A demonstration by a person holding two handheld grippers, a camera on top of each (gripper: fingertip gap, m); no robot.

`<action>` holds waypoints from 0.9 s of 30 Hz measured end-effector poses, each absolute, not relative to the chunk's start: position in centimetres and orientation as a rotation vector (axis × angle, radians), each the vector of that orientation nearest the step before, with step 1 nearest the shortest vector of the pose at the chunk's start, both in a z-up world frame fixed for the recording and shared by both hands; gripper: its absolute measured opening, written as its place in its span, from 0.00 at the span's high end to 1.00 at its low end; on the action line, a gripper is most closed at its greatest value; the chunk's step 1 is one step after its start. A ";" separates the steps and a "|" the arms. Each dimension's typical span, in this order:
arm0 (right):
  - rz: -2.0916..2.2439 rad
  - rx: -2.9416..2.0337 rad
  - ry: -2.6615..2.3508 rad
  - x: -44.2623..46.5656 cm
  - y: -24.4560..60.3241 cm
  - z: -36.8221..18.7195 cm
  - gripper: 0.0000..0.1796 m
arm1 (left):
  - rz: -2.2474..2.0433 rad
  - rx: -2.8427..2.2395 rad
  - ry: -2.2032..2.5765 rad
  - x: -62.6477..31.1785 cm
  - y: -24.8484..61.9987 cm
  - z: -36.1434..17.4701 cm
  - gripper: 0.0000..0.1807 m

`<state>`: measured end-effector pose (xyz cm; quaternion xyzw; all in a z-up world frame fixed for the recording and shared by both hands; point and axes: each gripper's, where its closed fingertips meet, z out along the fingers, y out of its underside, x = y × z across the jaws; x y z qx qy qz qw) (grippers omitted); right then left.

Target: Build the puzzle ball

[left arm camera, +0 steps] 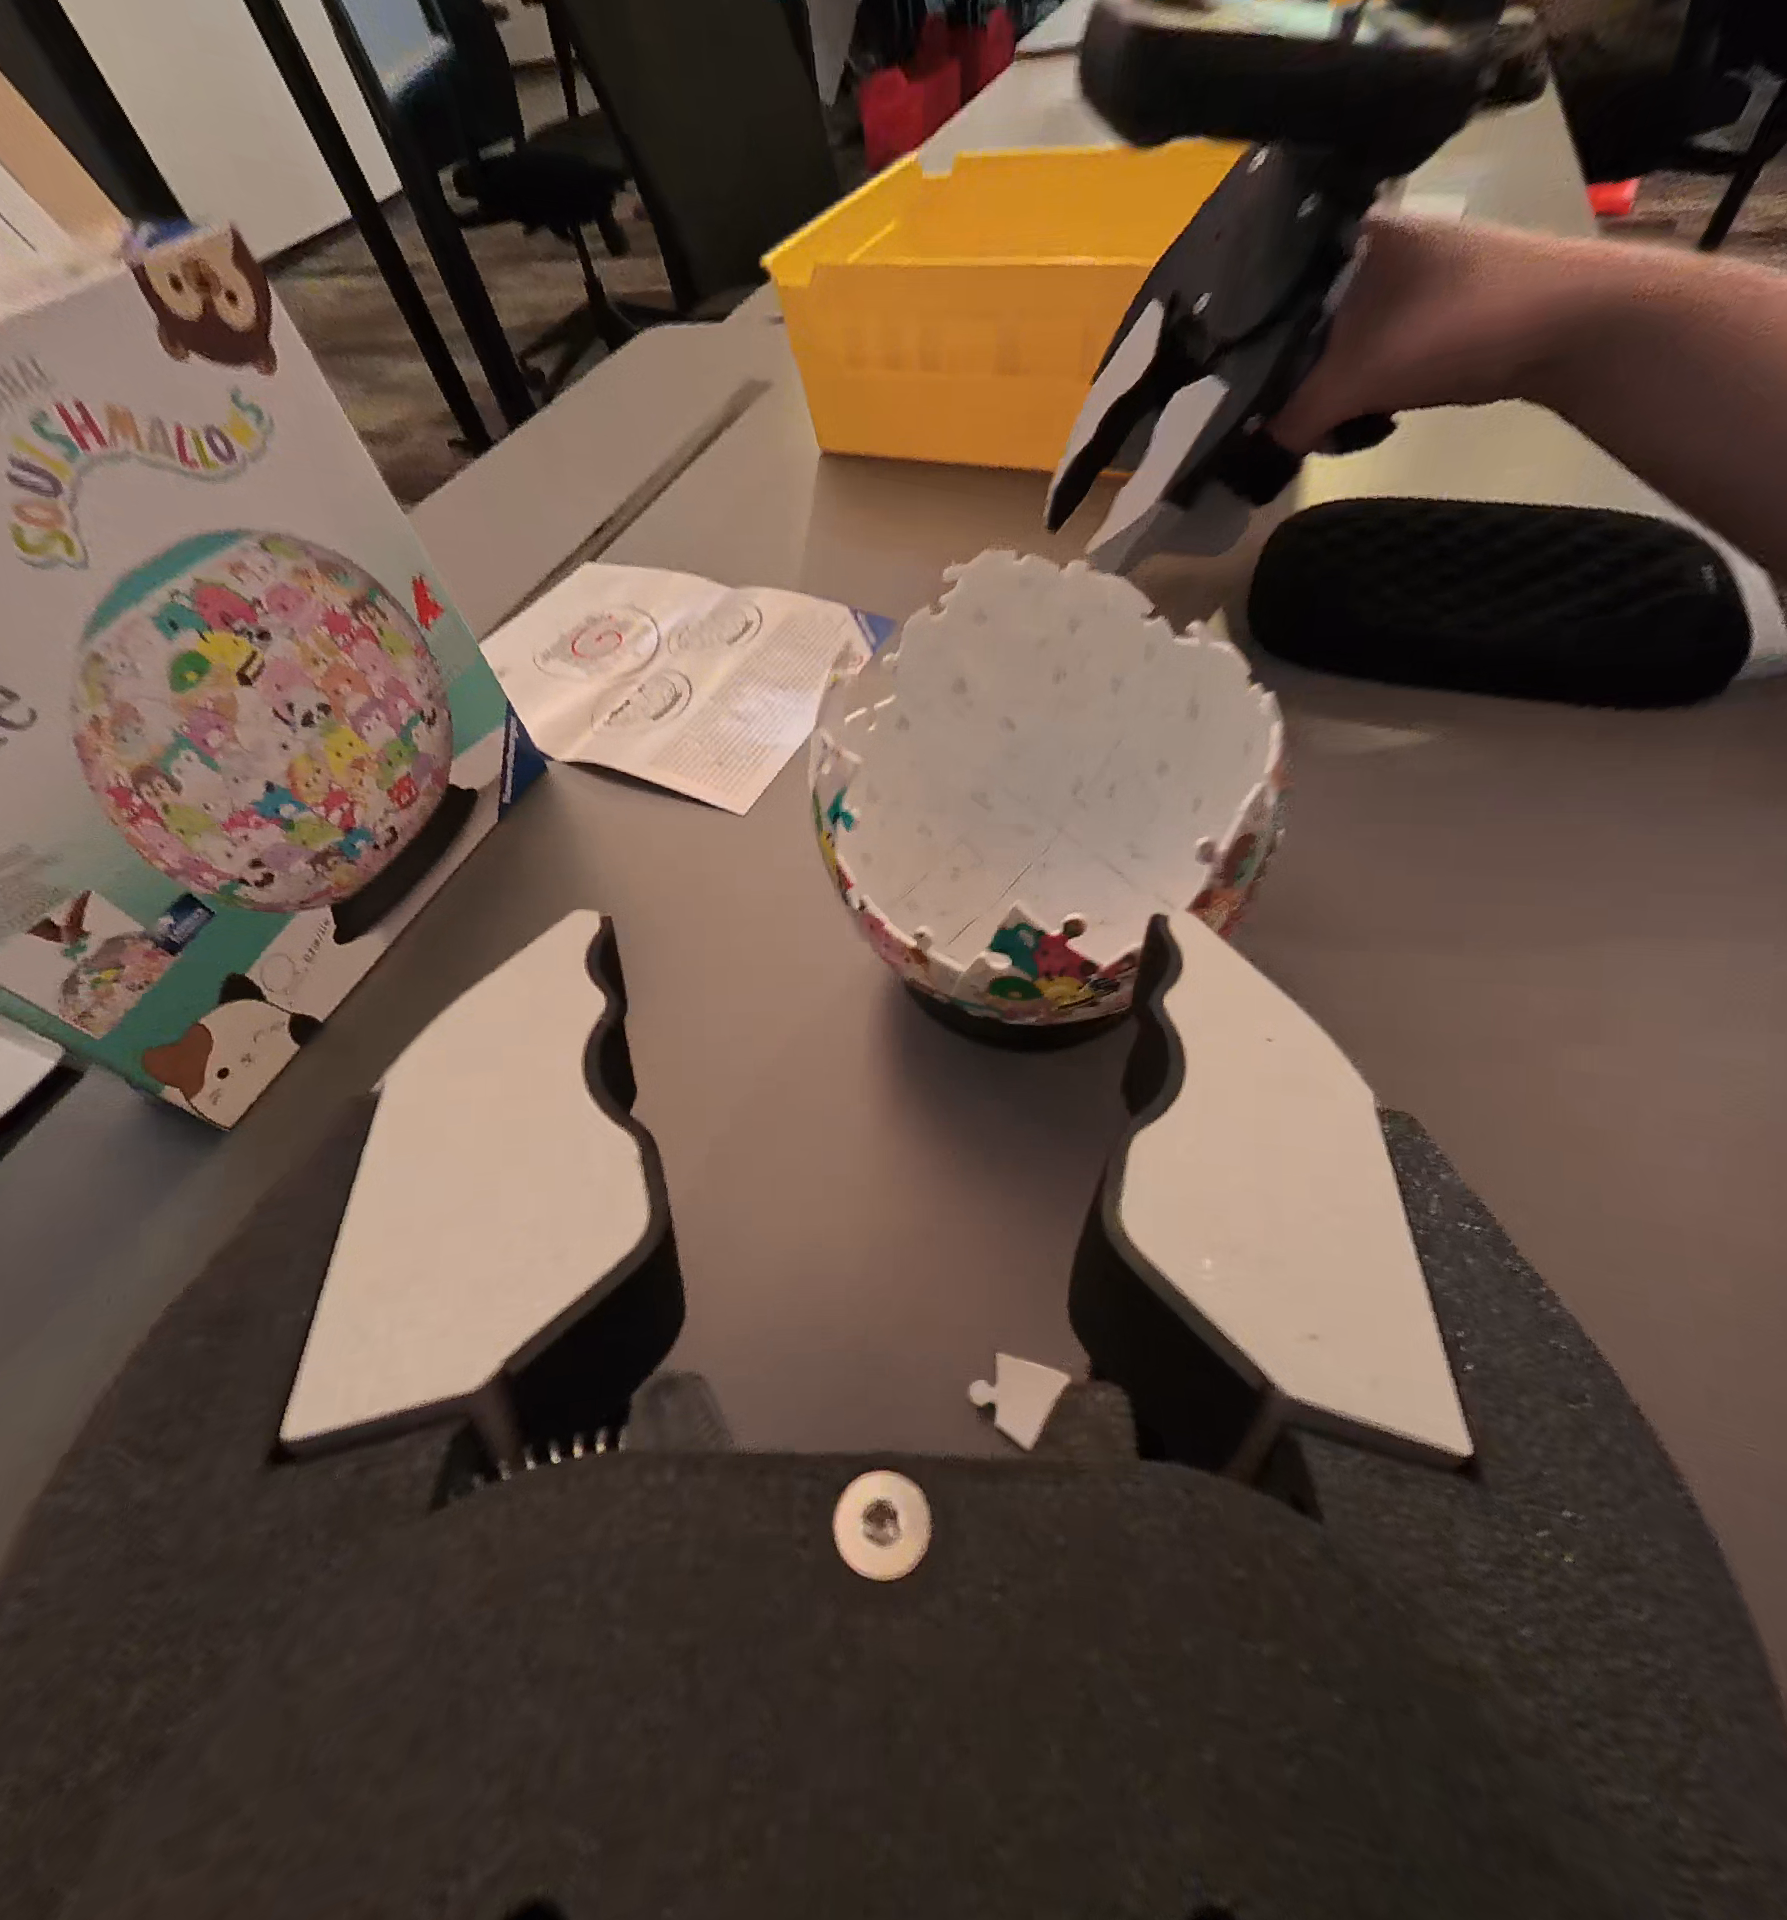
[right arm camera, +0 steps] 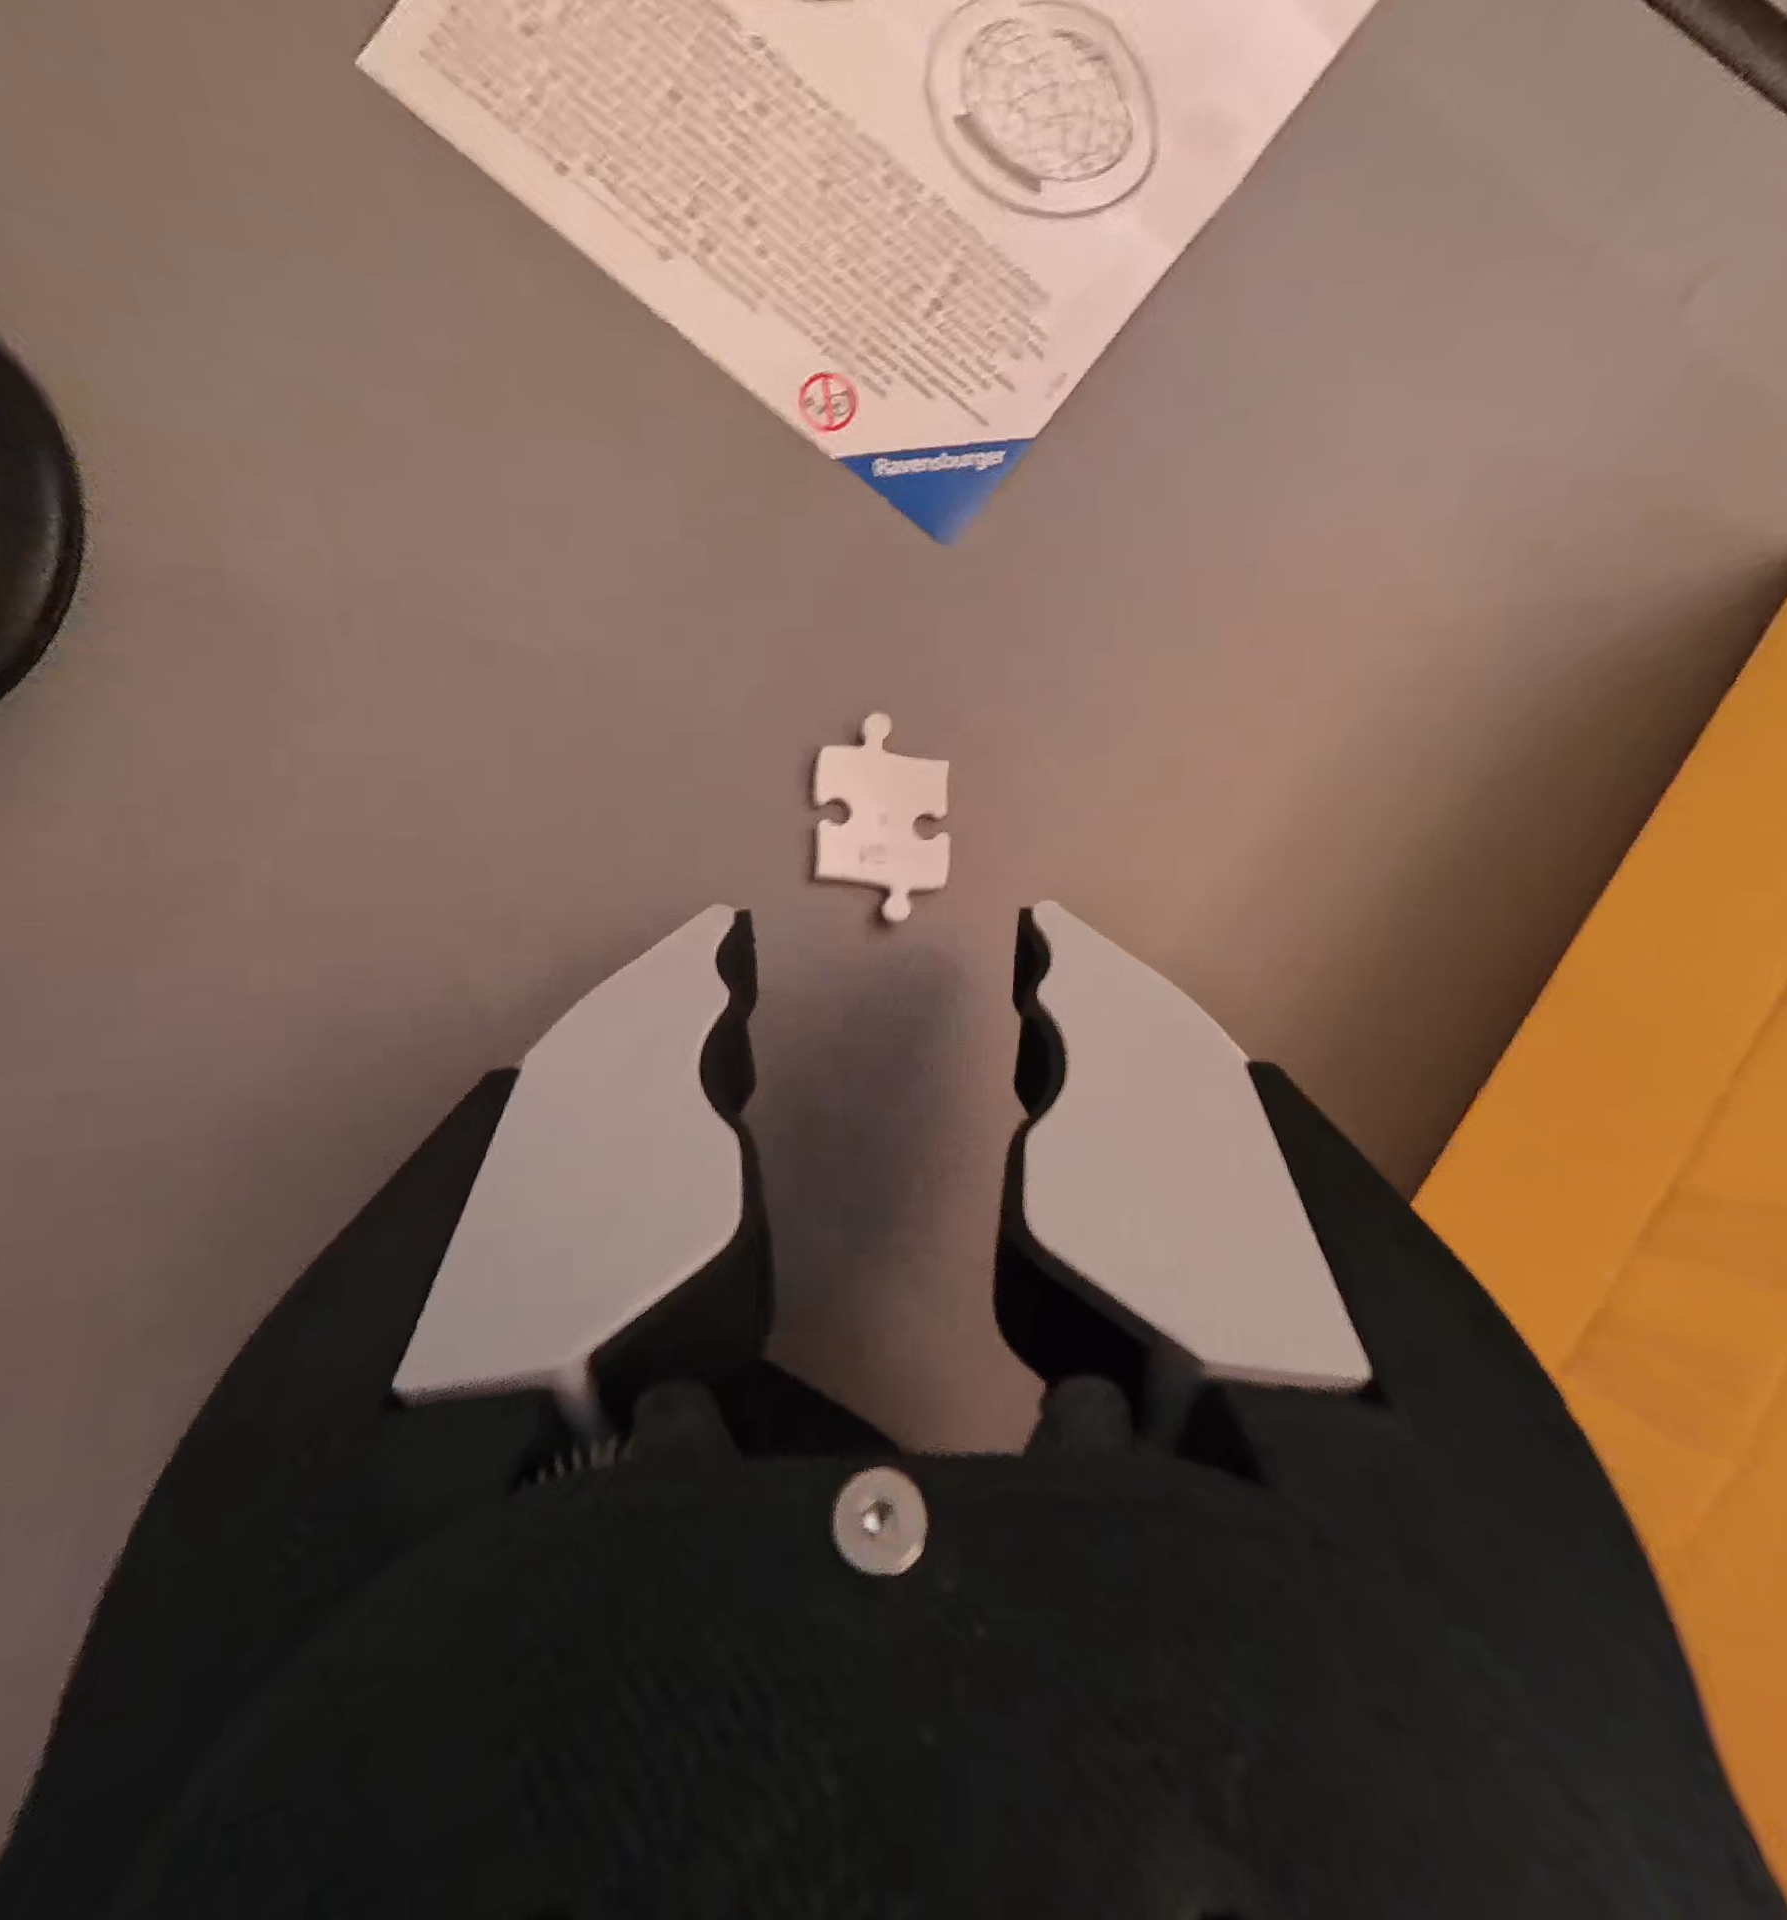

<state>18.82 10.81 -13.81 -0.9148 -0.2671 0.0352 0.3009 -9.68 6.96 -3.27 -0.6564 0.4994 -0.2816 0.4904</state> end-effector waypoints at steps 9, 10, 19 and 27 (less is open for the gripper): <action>0.350 -2.523 -0.664 18.0 13.7 -13.9 0.79 | -0.658 -1.480 1.204 -10.3 2.5 -0.3 0.49; 0.347 -2.554 -0.688 18.0 13.7 -14.4 0.77 | -0.664 -1.473 1.205 -10.3 2.1 -0.1 0.49; 0.139 -2.553 -0.868 17.4 12.7 -15.9 0.84 | -0.693 -1.407 1.131 -10.7 -0.9 0.7 0.51; 0.095 -2.416 -0.759 18.1 12.0 -15.2 0.84 | -0.804 -1.414 0.959 -12.0 -0.8 1.3 0.55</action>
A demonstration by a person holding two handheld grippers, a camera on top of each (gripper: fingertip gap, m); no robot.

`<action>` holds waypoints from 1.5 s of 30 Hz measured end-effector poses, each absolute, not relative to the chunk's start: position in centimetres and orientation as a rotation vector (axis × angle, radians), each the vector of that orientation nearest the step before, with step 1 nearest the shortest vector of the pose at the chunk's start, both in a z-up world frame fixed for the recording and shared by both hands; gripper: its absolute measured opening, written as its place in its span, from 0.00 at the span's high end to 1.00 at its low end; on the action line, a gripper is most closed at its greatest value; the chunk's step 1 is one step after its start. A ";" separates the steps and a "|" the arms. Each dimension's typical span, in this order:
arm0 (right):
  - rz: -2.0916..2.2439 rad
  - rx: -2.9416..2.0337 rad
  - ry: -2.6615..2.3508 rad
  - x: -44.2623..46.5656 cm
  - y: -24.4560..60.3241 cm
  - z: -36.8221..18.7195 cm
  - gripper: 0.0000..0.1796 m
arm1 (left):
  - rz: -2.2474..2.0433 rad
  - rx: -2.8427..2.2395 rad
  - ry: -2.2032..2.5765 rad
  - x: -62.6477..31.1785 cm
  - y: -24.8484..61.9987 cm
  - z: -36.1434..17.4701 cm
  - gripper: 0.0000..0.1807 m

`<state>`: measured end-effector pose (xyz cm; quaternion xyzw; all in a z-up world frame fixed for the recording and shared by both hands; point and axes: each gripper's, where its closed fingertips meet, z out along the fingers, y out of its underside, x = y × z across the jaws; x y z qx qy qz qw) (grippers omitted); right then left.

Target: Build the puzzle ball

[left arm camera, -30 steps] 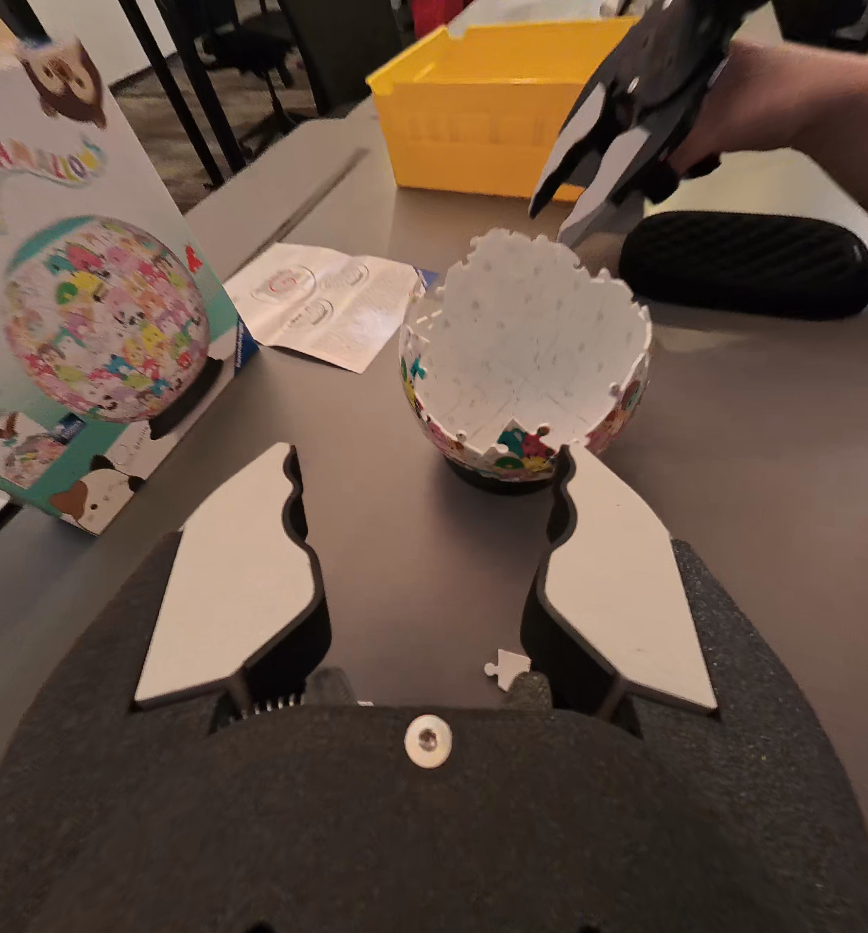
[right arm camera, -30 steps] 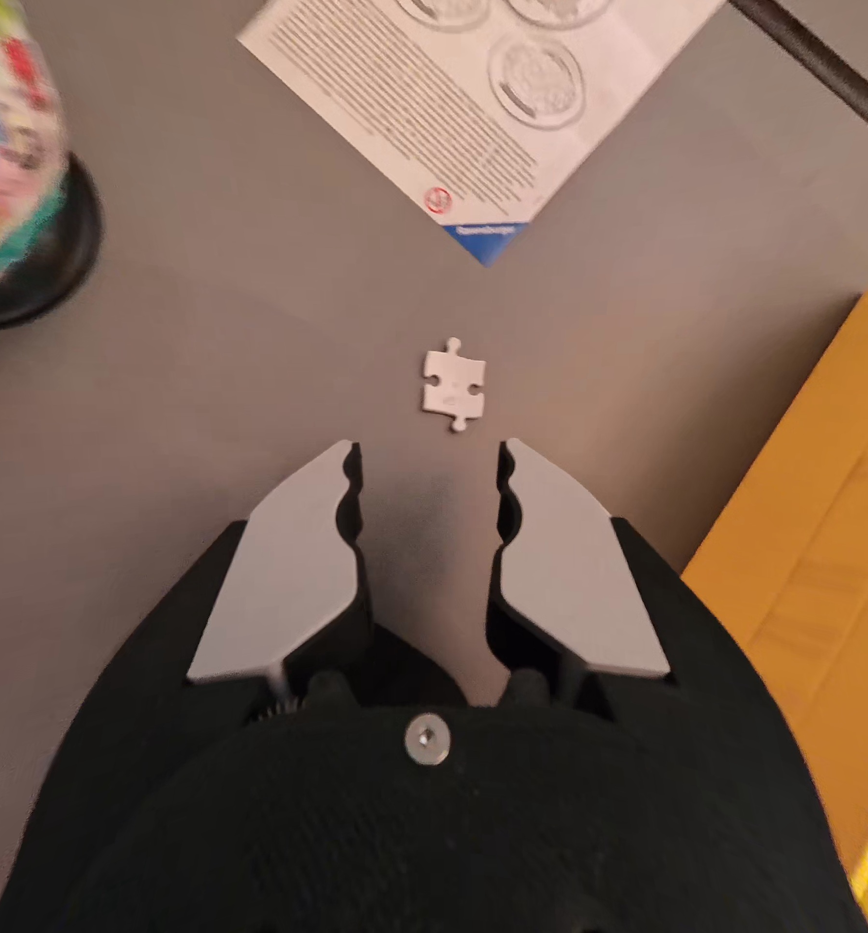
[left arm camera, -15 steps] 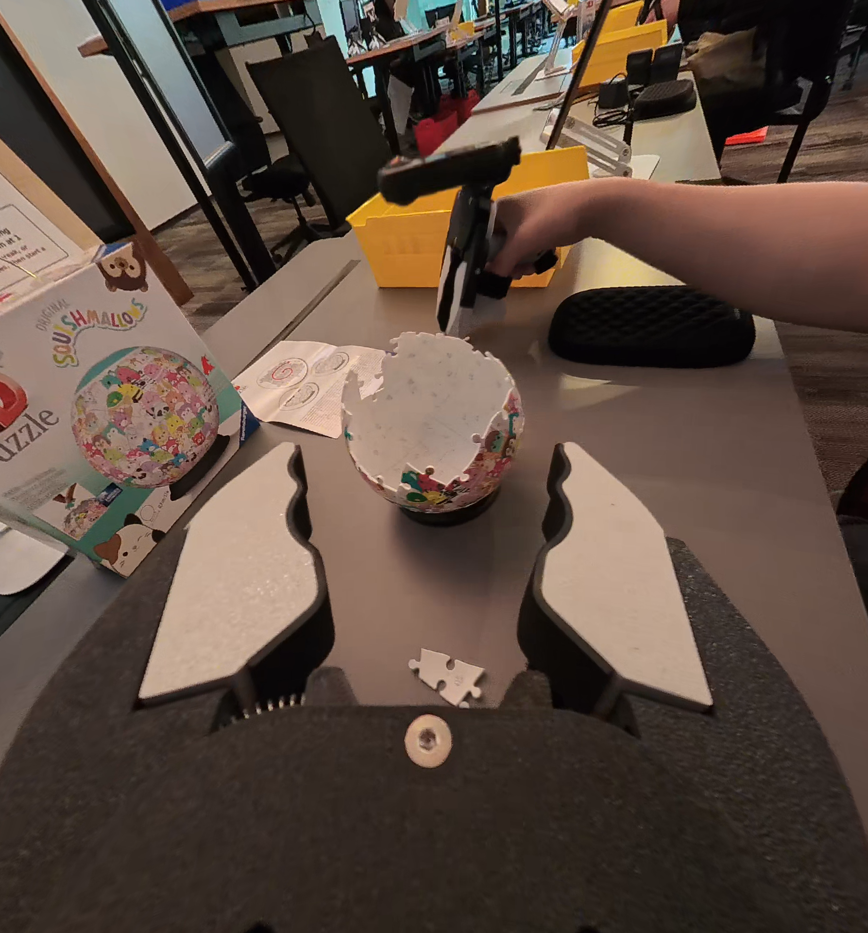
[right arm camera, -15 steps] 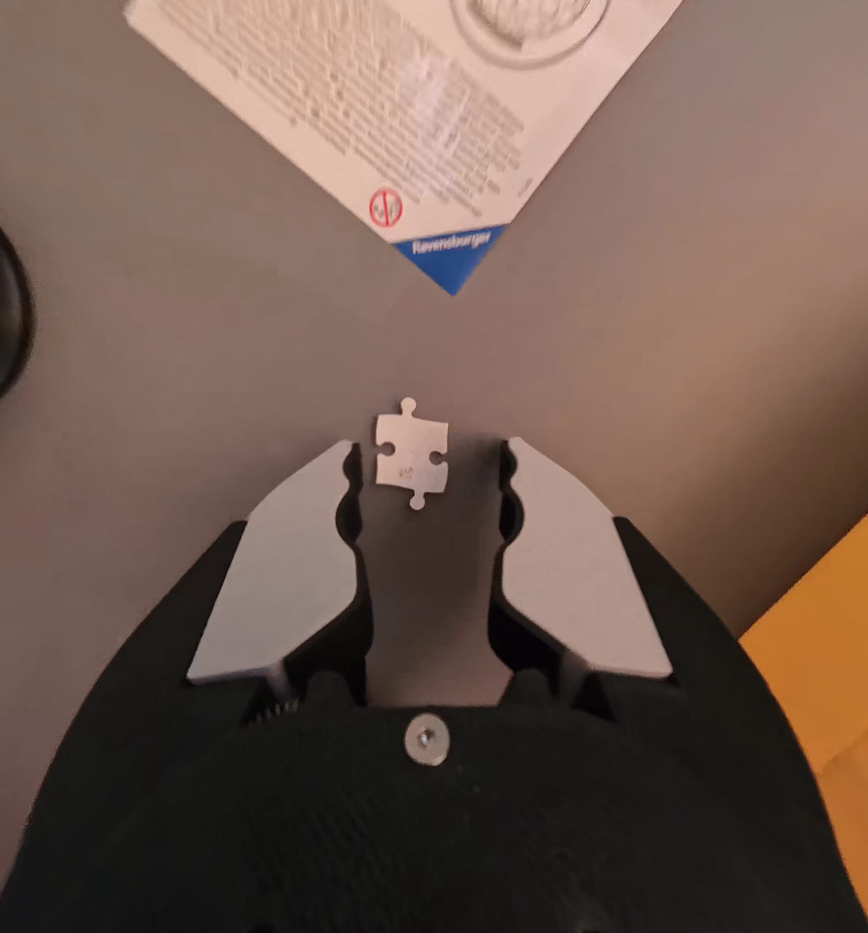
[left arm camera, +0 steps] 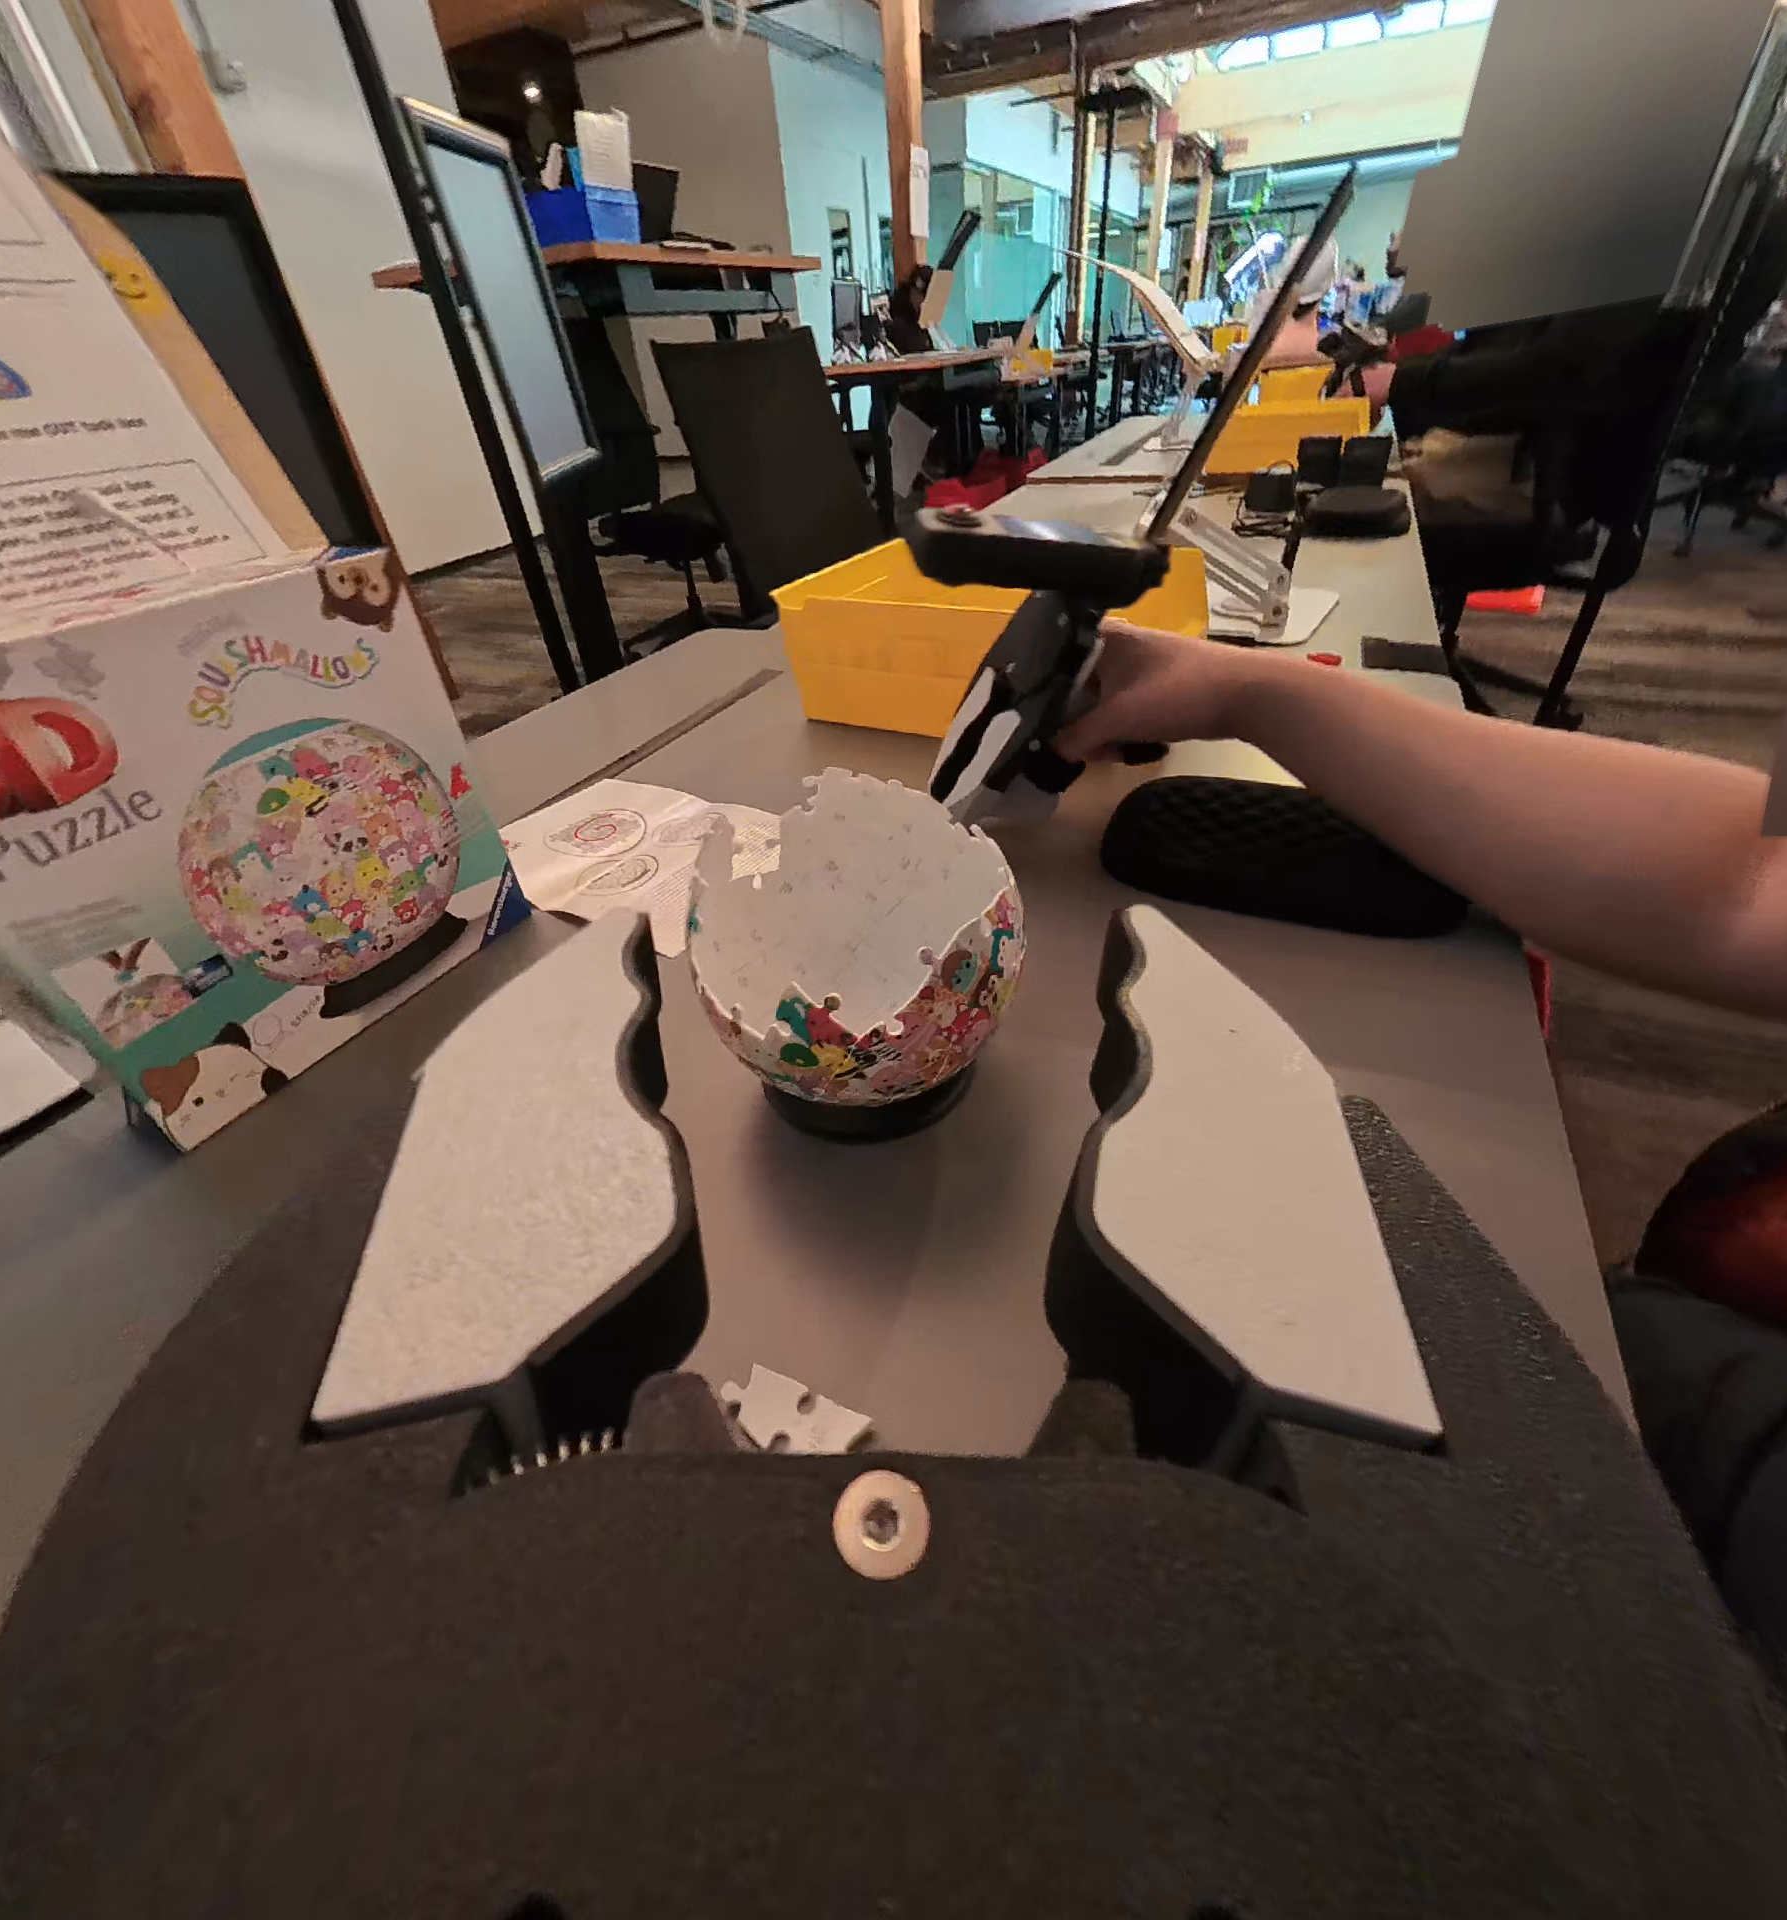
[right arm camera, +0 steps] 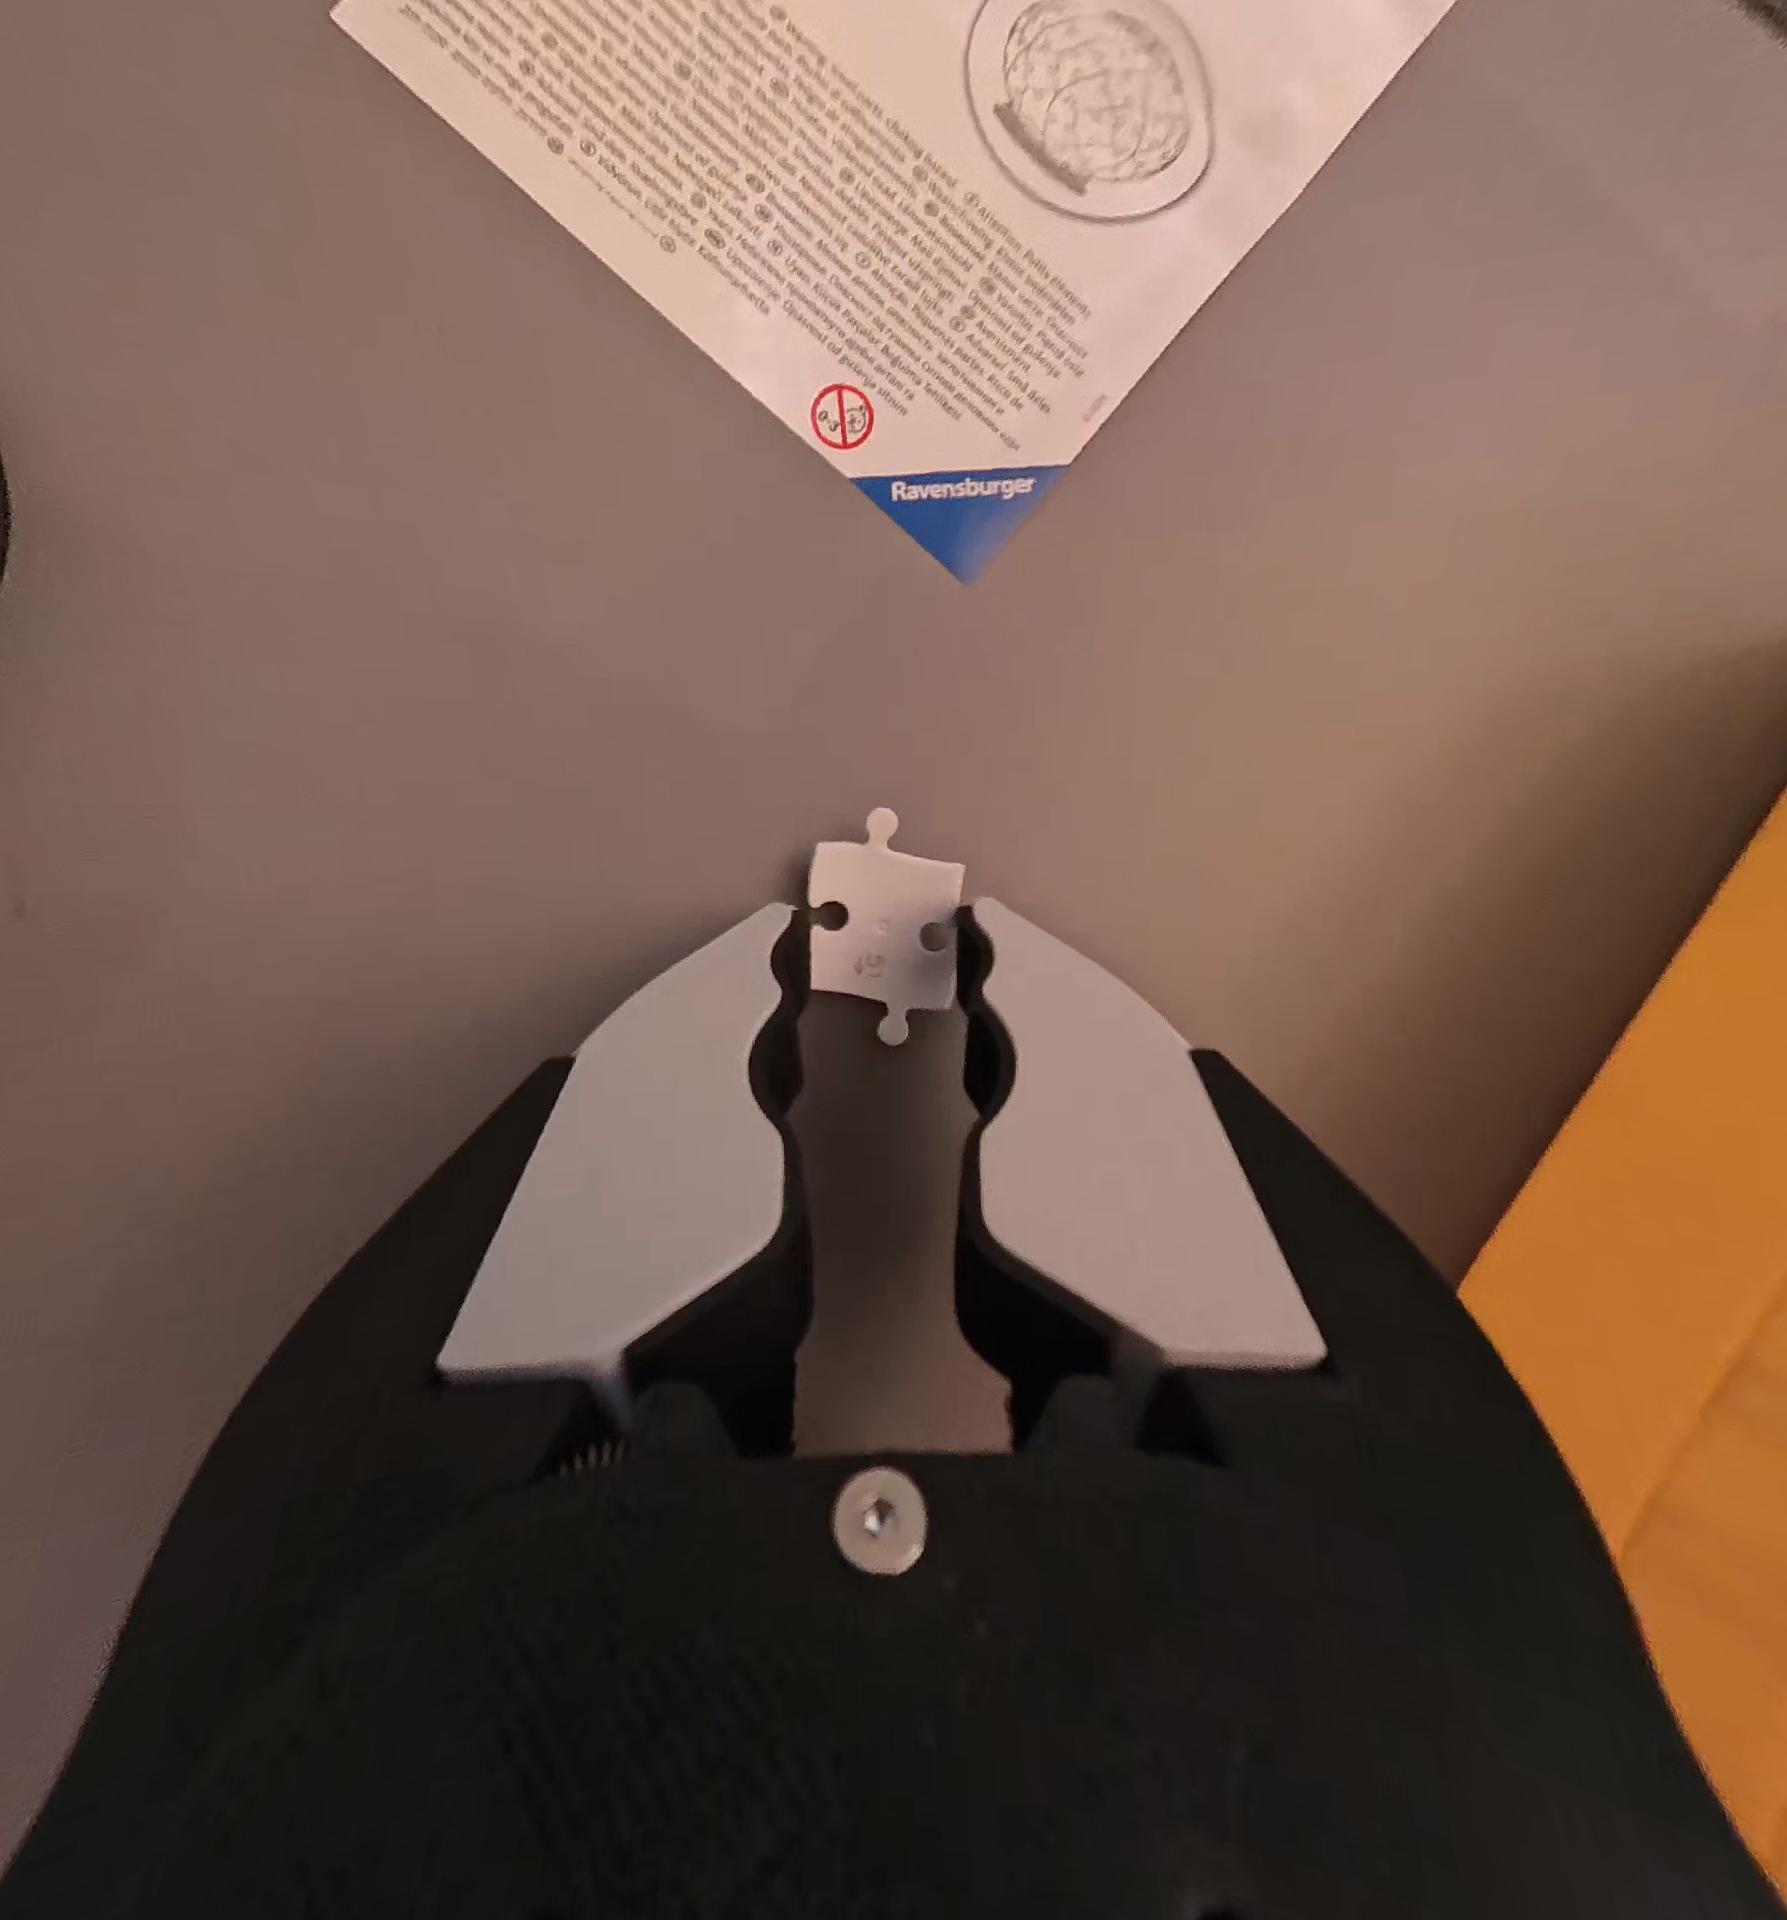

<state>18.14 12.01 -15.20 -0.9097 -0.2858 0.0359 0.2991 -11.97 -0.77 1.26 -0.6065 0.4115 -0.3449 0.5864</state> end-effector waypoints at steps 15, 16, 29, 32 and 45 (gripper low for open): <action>0.129 -1.696 -0.970 5.0 -3.2 -3.1 0.84 | -0.996 -1.670 0.852 -9.3 -6.4 -1.5 0.73; 0.115 -1.694 -0.989 4.4 -4.1 -3.5 0.84 | -1.022 -1.679 0.848 -8.9 -7.1 -2.0 0.73; 0.210 -1.423 -1.245 2.0 -5.3 -4.0 0.84 | -1.222 -1.834 0.841 -2.7 -6.9 -4.6 0.80; 0.287 -1.402 -1.215 2.6 -5.7 -3.5 0.84 | -1.179 -1.814 0.842 -1.8 -6.5 -4.2 0.80; 0.001 -1.321 -1.321 1.3 -9.2 -3.7 0.84 | -1.244 -1.714 0.810 -1.1 -9.8 -2.4 0.80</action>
